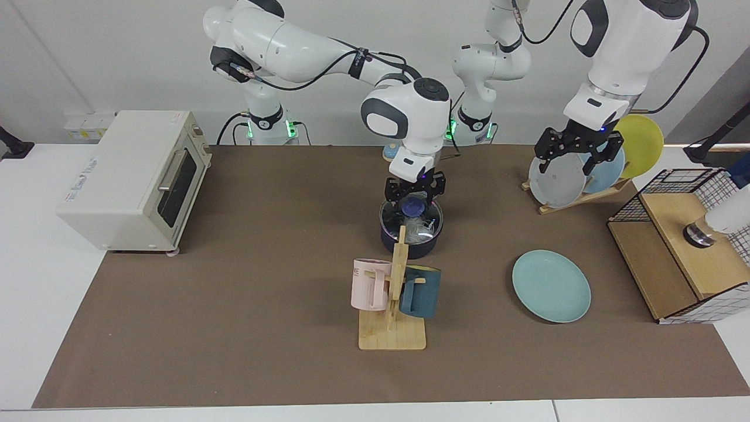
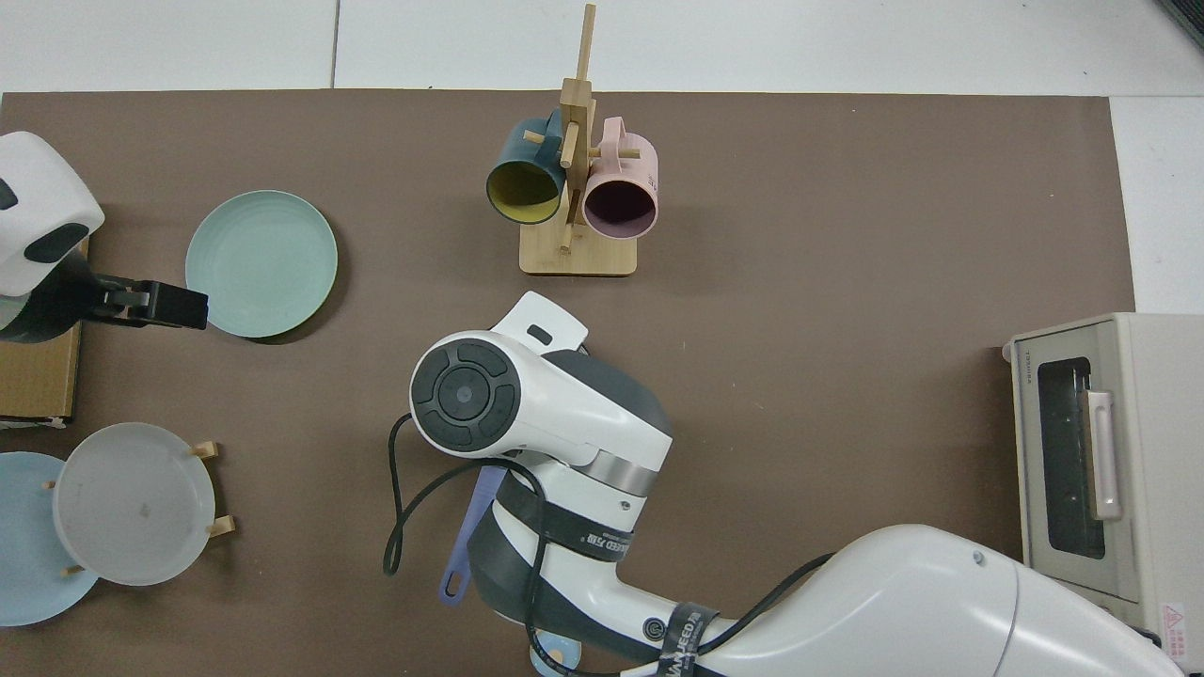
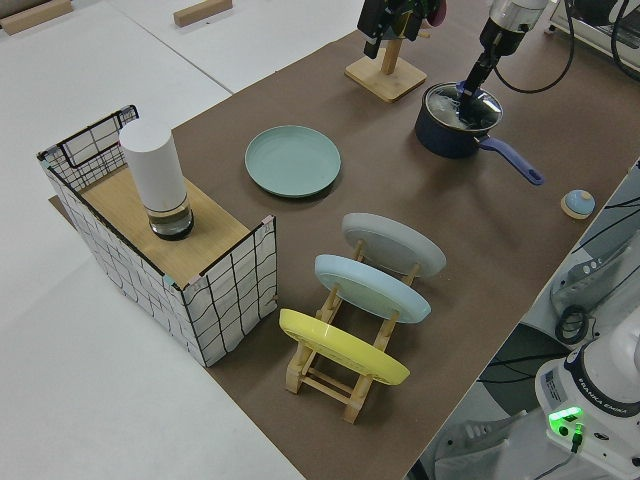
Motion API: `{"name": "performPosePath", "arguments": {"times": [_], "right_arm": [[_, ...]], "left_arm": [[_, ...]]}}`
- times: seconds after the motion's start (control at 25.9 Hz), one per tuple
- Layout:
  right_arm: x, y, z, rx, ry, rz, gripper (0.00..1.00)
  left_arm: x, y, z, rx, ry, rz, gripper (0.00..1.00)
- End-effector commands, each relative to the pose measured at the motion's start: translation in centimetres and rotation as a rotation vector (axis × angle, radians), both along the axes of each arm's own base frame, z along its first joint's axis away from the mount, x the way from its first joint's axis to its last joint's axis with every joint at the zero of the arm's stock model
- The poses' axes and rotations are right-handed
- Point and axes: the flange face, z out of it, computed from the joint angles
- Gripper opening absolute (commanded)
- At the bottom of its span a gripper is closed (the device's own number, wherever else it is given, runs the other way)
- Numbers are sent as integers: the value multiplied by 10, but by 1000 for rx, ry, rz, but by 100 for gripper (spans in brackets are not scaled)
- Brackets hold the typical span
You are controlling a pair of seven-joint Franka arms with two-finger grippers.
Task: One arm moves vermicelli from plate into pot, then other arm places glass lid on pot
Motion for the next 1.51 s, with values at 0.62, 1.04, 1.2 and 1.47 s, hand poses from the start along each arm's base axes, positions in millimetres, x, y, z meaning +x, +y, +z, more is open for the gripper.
{"name": "performPosePath", "arguments": {"times": [0.62, 1.04, 1.2, 1.47], "right_arm": [[10, -73, 133, -139, -116, -169, 99], [33, -216, 200, -119, -54, -228, 99], [38, -284, 217, -98, -29, -298, 99], [28, -378, 233, -23, 20, -314, 99]], "left_arm": [[-5, -3, 0, -14, 10, -14, 100], [-8, -4, -2, -13, 33, -17, 100], [-8, -10, -1, -13, 35, -25, 100], [-9, -26, 2, -11, 27, -45, 100]]}}
